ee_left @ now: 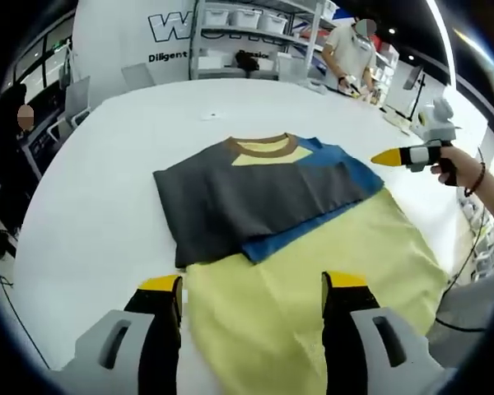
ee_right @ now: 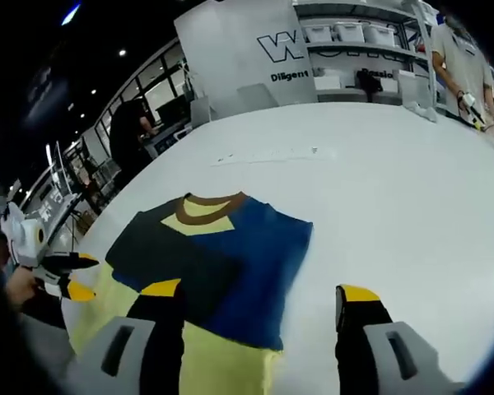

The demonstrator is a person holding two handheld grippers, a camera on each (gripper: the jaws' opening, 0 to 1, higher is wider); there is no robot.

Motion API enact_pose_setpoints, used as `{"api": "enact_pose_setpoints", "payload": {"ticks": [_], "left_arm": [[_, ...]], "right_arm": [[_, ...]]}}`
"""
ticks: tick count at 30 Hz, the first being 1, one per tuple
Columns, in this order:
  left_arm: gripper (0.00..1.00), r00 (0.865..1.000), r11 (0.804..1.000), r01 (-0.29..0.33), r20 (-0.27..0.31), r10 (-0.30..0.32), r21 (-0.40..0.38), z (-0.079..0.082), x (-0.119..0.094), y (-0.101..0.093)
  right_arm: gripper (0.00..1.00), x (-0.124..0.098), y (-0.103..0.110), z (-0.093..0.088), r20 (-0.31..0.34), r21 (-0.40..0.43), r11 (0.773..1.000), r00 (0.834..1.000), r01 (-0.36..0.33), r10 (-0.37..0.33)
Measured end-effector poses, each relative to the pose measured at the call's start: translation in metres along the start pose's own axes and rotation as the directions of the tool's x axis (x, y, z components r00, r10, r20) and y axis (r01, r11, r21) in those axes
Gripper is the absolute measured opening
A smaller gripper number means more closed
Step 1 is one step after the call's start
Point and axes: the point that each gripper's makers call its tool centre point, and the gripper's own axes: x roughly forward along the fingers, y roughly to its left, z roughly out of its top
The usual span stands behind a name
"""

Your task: Fold the garment on the visible template until the final outline fits inside the template.

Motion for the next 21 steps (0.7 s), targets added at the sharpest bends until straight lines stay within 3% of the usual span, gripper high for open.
{"api": "enact_pose_setpoints", "payload": {"ticks": [6,14,21], "left_arm": [[0.88,1.0,1.0,0.005,0.01,-0.006,0.011,-0.002,-0.014,-0.005],[0.88,0.999,1.0,0.022,-0.043,-0.021,0.019,-0.027,-0.039,-0.01],[0.87,0.995,1.0,0.012,-0.098,-0.011,0.008,-0.055,-0.058,-0.013]], "right_arm": [[0.88,-0.029,0.024,-0.019,-0.038,-0.048,0.998,0.998,-0.05,0.048],[0.93,-0.065,0.054,-0.045,-0.052,-0.073,0.993,0.994,-0.095,0.091],[0.91,-0.085,0.065,-0.074,-0.068,-0.075,0.993,0.994,-0.086,0.081]]}}
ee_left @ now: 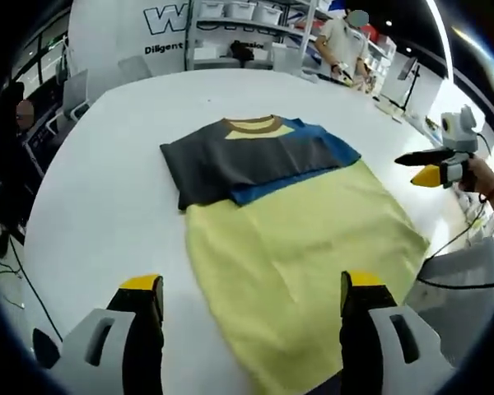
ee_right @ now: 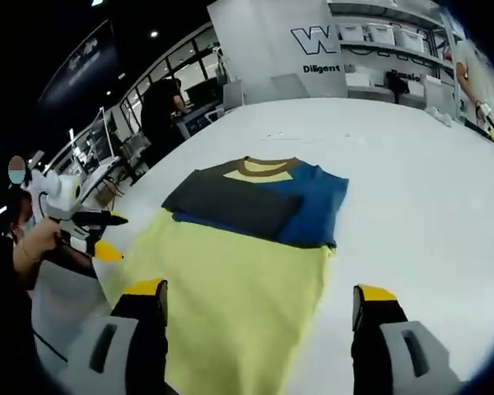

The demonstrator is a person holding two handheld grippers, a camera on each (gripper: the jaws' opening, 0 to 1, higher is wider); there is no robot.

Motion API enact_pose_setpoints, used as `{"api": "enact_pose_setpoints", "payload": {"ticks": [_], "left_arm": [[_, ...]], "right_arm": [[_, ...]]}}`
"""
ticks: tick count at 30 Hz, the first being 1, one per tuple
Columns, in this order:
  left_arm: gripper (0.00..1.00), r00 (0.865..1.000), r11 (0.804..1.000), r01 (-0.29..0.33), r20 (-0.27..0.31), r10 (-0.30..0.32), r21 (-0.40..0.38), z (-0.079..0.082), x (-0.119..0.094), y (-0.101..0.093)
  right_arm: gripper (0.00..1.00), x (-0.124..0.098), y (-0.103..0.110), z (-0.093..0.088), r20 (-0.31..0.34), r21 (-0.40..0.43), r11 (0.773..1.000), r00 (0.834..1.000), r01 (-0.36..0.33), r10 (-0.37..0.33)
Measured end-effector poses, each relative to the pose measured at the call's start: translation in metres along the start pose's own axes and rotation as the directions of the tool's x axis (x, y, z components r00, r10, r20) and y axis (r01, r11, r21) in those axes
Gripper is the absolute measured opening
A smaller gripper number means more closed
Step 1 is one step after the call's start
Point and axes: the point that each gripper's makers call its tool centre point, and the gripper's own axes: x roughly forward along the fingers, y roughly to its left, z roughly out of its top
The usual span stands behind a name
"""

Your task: Fold the garment on the visible template until the final outline fits inside the template.

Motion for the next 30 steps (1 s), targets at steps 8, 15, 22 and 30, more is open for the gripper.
{"api": "enact_pose_setpoints", "payload": {"ticks": [8,15,22,30], "left_arm": [[0.75,0.999,1.0,-0.01,-0.05,0.009,-0.02,-0.031,-0.013,-0.005],[0.65,0.991,0.998,-0.048,-0.127,0.042,-0.04,-0.061,-0.025,-0.003],[0.49,0.982,0.997,-0.064,-0.182,0.054,-0.051,-0.08,-0.032,-0.003],[0.39,0.968,0.995,-0.084,-0.242,0.067,-0.059,-0.095,-0.034,-0.009]], "right_arm": [[0.81,-0.015,0.014,-0.043,-0.061,-0.019,1.0,0.998,0.005,-0.006],[0.69,-0.027,0.015,-0.077,-0.113,0.0,1.0,0.993,0.018,-0.018],[0.56,-0.035,0.008,-0.097,-0.148,-0.013,0.998,0.987,0.069,-0.07],[0.39,-0.042,0.006,-0.118,-0.199,-0.004,0.994,0.974,0.114,-0.112]]}}
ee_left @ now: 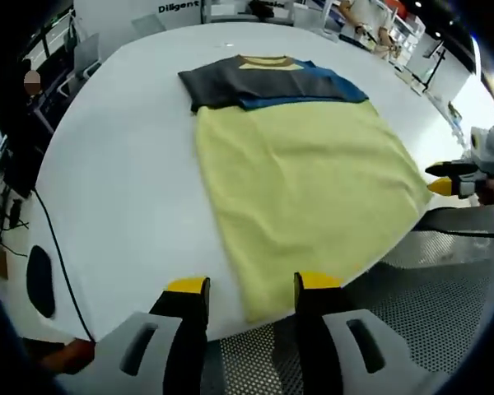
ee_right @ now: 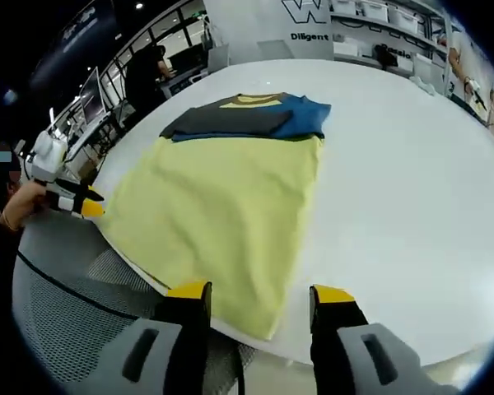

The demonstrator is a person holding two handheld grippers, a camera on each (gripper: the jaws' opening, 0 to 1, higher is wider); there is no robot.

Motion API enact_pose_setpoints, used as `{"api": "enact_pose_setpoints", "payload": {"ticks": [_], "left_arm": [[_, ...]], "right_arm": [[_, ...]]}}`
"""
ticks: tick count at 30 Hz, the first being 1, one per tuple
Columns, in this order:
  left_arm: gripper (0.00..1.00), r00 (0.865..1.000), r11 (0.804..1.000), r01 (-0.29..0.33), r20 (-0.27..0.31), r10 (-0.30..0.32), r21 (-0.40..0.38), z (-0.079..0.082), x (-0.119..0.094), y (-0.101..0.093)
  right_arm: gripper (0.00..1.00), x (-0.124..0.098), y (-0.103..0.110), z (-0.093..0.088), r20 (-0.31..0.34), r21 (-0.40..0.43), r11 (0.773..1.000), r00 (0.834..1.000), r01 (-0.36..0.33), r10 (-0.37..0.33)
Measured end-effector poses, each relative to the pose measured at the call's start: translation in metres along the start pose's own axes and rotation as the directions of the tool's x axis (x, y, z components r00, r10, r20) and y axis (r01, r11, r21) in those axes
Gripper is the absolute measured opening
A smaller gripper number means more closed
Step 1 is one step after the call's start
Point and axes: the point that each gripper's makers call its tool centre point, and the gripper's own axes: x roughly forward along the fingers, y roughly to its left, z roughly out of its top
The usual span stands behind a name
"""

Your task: Fold the garment on the visible template until the final outline fits inside the template.

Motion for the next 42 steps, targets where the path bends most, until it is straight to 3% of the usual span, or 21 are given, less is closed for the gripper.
{"api": "enact_pose_setpoints", "payload": {"ticks": [6,14,23,26,34,41,42], "left_arm": [[0.33,0.999,1.0,-0.011,-0.036,0.01,-0.013,-0.012,0.003,-0.002],[0.22,0.998,0.999,-0.036,-0.053,0.035,-0.029,-0.017,0.001,0.002],[0.13,0.995,0.997,-0.073,-0.068,0.071,-0.019,-0.019,0.002,0.004],[0.04,0.997,0.999,-0.034,-0.074,0.031,-0.028,-0.019,0.003,-0.004],[0.04,0.997,1.0,-0.025,-0.073,0.026,0.004,-0.02,-0.003,-0.004],[0.03,0.998,1.0,-0.019,-0.06,0.02,0.014,-0.02,-0.009,0.007],[0.03,0.998,1.0,0.003,-0.056,-0.003,-0.008,-0.019,-0.011,0.005]], "right_arm": [[0.3,0.0,0.0,-0.013,-0.04,0.022,1.0,0.999,0.015,-0.014],[0.11,0.001,-0.003,-0.019,-0.061,0.02,0.999,0.997,0.046,-0.044],[0.01,0.003,-0.008,-0.023,-0.078,0.017,0.996,0.994,0.083,-0.081],[0.0,0.004,-0.004,-0.023,-0.075,0.045,0.997,0.995,0.07,-0.066],[0.0,-0.005,-0.007,-0.021,-0.081,0.04,0.996,0.994,0.079,-0.075],[0.0,-0.014,-0.011,-0.021,-0.1,0.106,0.993,0.994,0.061,-0.051],[0.0,-0.016,-0.009,-0.021,-0.105,0.11,0.992,0.993,0.062,-0.05]]}}
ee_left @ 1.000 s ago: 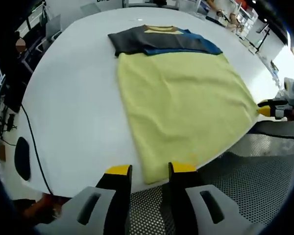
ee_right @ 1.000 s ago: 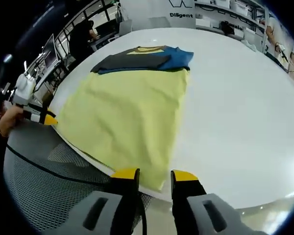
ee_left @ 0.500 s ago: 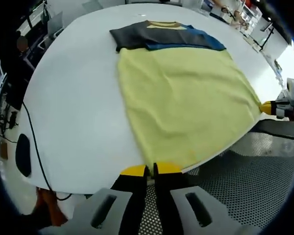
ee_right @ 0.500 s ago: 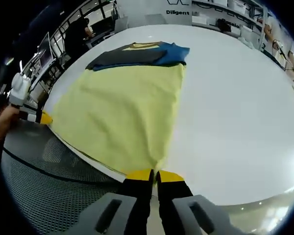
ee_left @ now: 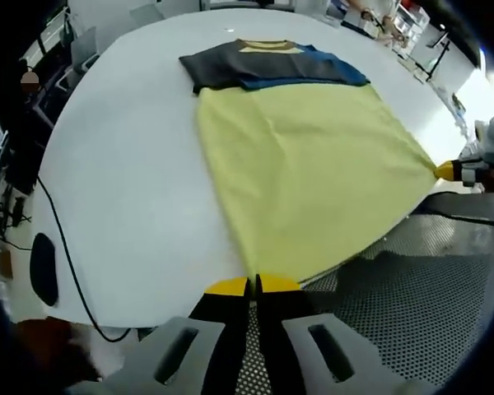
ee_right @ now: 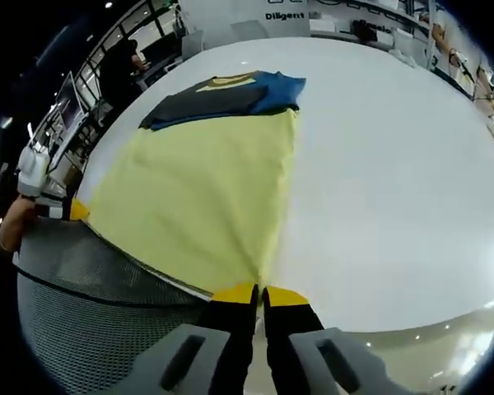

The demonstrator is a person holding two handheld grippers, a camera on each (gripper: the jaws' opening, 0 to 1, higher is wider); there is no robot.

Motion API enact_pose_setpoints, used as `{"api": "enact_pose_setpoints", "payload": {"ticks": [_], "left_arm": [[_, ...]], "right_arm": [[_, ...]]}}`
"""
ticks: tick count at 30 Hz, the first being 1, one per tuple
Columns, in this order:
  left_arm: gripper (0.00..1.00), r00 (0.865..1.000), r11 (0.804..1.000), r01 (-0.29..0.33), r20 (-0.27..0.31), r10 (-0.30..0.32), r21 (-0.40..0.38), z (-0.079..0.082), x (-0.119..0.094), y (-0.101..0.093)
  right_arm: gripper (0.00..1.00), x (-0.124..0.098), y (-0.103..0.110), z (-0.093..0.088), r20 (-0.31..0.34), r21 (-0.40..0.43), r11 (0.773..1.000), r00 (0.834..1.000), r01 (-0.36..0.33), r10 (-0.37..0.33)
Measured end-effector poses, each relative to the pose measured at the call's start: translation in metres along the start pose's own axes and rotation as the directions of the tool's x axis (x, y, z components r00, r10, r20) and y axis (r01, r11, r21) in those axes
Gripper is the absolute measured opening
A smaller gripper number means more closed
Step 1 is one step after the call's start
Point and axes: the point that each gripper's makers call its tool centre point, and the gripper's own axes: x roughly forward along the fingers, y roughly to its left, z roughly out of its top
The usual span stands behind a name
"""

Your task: Fold the garment on the visible template until the final outline fits inside the template.

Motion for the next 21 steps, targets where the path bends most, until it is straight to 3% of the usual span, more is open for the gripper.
{"api": "enact_pose_setpoints", "payload": {"ticks": [6,13,16,19,21], "left_arm": [[0.03,0.999,0.998,0.021,-0.044,-0.019,0.056,-0.007,-0.002,-0.009],[0.03,0.993,0.996,0.07,-0.103,-0.065,0.046,-0.014,-0.011,-0.017],[0.03,0.993,0.996,0.09,-0.081,-0.09,0.005,-0.005,-0.02,-0.02],[0.03,0.993,0.994,0.107,-0.041,-0.108,-0.021,0.01,-0.028,-0.021],[0.03,0.994,0.994,0.107,0.005,-0.107,-0.033,0.028,-0.036,-0.018]], "right_arm": [[0.0,-0.003,0.003,-0.005,-0.042,-0.042,0.999,0.999,-0.003,0.002],[0.0,-0.014,0.006,-0.005,-0.095,-0.051,0.998,0.995,-0.028,0.023],[0.0,-0.022,0.011,0.004,-0.092,-0.068,0.997,0.995,-0.046,0.04],[0.0,-0.026,0.013,0.024,-0.029,-0.054,0.996,0.998,-0.064,0.063],[0.0,-0.032,0.01,0.044,0.022,-0.059,0.997,0.999,-0.048,0.049]]}}
